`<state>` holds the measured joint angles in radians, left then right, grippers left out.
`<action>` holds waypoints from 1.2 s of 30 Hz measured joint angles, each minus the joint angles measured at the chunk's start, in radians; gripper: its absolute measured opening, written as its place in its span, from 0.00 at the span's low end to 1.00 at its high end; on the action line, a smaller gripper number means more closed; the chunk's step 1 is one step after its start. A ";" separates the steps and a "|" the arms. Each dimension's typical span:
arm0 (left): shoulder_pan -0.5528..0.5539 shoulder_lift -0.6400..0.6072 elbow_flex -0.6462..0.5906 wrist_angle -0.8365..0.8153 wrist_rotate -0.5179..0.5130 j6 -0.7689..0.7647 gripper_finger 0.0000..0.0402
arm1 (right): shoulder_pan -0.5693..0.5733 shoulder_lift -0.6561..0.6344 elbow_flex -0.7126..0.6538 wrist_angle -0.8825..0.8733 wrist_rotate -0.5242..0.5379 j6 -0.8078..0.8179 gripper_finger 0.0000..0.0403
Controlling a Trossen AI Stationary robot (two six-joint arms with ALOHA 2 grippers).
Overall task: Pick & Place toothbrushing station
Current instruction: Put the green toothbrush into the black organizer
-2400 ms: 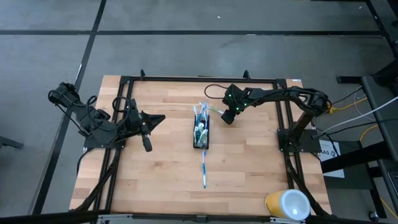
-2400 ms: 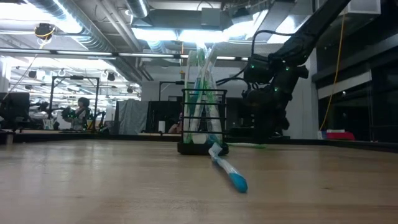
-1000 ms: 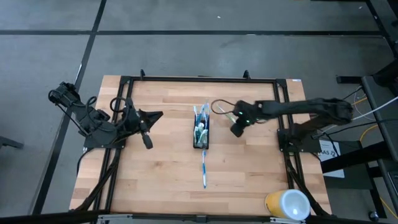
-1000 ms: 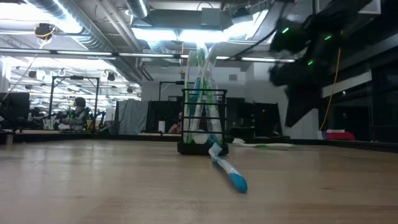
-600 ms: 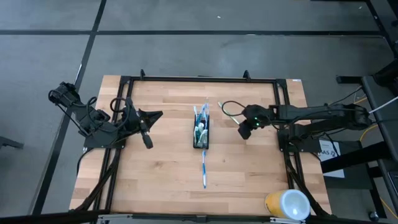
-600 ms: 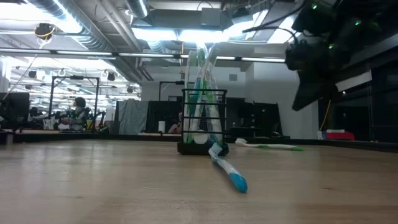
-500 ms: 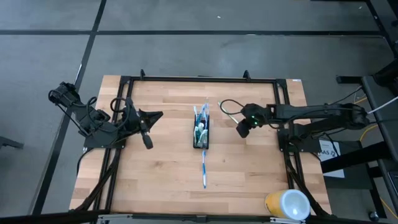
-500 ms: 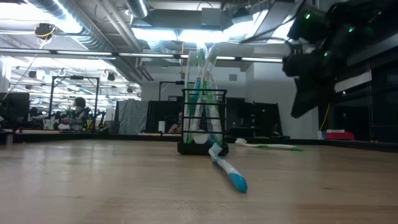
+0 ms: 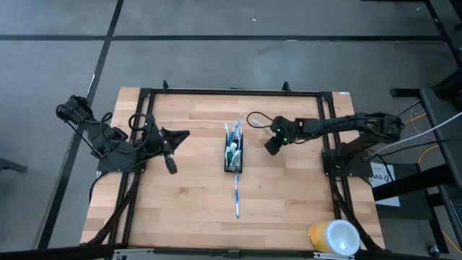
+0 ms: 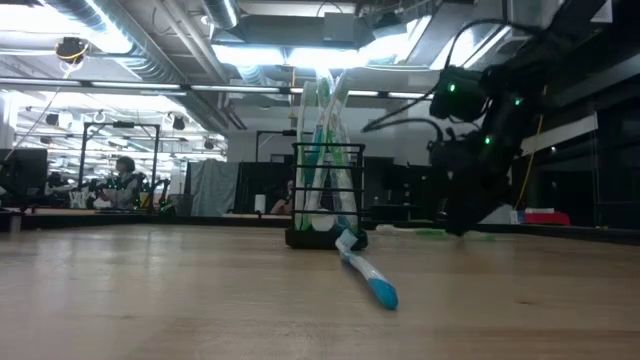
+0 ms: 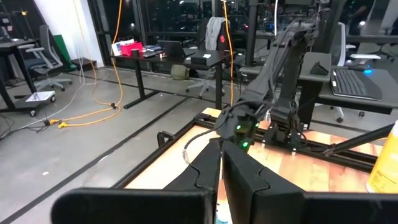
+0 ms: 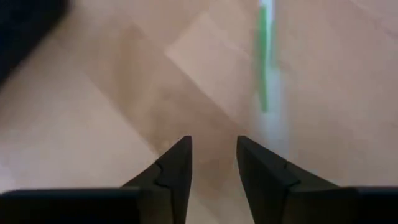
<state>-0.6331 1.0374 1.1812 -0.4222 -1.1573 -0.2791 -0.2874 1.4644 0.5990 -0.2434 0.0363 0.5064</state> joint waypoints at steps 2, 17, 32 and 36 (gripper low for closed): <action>0.000 0.000 0.000 0.000 0.000 -0.005 0.04 | -0.013 0.033 0.001 0.005 0.006 -0.016 0.31; 0.000 -0.002 0.000 0.000 0.007 -0.014 0.04 | 0.019 -0.072 0.080 -0.002 0.027 -0.179 0.11; 0.000 0.001 0.000 0.000 0.007 -0.064 0.04 | -0.183 -0.046 0.122 -0.091 0.059 -0.755 0.39; 0.000 0.001 0.000 0.000 0.017 -0.076 0.04 | -0.249 -0.032 0.122 -0.073 0.009 -0.803 0.40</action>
<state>-0.6331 1.0386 1.1812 -0.4217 -1.1400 -0.3553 -0.5361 1.4328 0.7212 -0.3160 0.0453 -0.2963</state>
